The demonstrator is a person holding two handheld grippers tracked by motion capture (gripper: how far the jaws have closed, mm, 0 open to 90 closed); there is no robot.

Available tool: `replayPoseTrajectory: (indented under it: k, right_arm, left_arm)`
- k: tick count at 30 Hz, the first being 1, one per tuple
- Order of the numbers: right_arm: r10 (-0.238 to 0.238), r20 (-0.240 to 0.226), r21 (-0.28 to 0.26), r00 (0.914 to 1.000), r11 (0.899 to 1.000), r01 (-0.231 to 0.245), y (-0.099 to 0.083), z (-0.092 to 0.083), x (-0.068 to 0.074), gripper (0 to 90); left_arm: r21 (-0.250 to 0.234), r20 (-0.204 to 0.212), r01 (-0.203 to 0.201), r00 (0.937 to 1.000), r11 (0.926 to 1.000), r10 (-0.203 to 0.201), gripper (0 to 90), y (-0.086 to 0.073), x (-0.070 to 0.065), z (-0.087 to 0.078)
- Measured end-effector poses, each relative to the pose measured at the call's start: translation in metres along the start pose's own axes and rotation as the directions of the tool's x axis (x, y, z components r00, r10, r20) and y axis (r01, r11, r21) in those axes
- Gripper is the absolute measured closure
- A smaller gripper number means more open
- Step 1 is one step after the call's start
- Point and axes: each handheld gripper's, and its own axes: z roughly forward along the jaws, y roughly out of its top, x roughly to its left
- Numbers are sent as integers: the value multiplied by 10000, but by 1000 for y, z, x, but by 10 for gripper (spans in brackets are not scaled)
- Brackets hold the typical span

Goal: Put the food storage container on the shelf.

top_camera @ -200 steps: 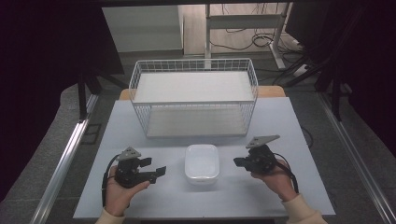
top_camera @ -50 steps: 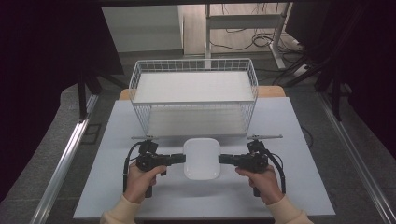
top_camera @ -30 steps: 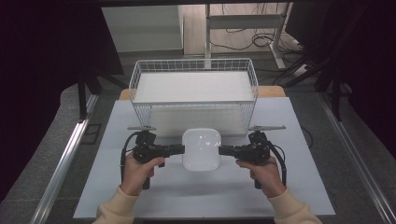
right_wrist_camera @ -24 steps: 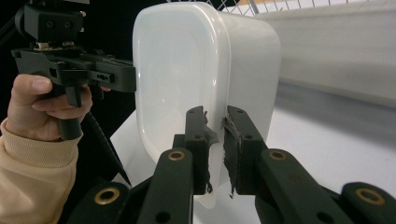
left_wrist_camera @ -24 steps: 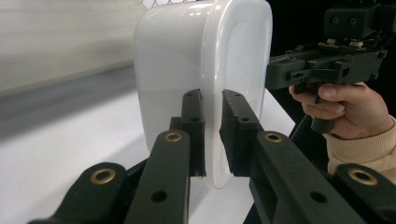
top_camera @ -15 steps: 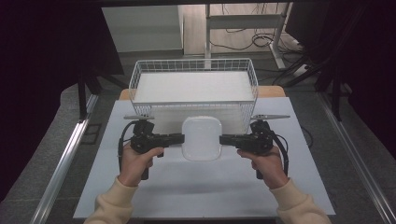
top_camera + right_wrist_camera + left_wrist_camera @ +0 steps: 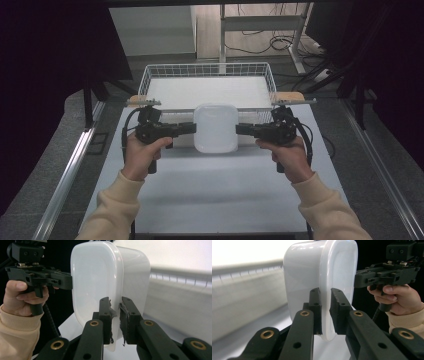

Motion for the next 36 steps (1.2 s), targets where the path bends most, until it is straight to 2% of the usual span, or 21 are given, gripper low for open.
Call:
replayPoseTrajectory:
  k: [7, 10, 16, 19, 22, 25, 35, 36]
  right_arm:
    - [-293, 136, -117, 9995, 9995, 294, 34, -4, 2, 802]
    - [-345, 239, -78, 9991, 9994, 347, 46, -3, 0, 801]
    - [-313, 263, -13, 9992, 9995, 314, 64, 0, -4, 802]
    - [-308, 193, 18, 9993, 9995, 307, 80, 4, -10, 802]
    - [-286, 157, 42, 9995, 9996, 285, 87, 6, -13, 802]
    - [-54, 22, 124, 10000, 9999, 53, 99, 11, -21, 802]
    - [342, -98, 257, 9994, 9991, -340, 112, 21, -34, 803]
    - [501, -89, 345, 9987, 9982, -498, 113, 24, -39, 802]
  left_arm:
    - [-120, 9, -170, 9999, 9998, 171, 807, 31, 1, -3]
    - [-100, 71, -159, 9998, 9998, 160, 807, 44, 6, -1]
    - [-85, 2, -271, 9996, 9996, 271, 806, 62, 12, -1]
    - [-148, 62, -148, 9999, 9998, 149, 806, 76, 18, 0]
    - [-147, 111, -63, 9999, 9999, 65, 806, 83, 23, 1]
    - [-101, 144, 142, 9998, 9998, -141, 806, 94, 30, 3]
    - [84, 146, 544, 9984, 9985, -545, 807, 106, 44, 9]
    - [122, 135, 579, 9982, 9983, -580, 807, 106, 46, 10]
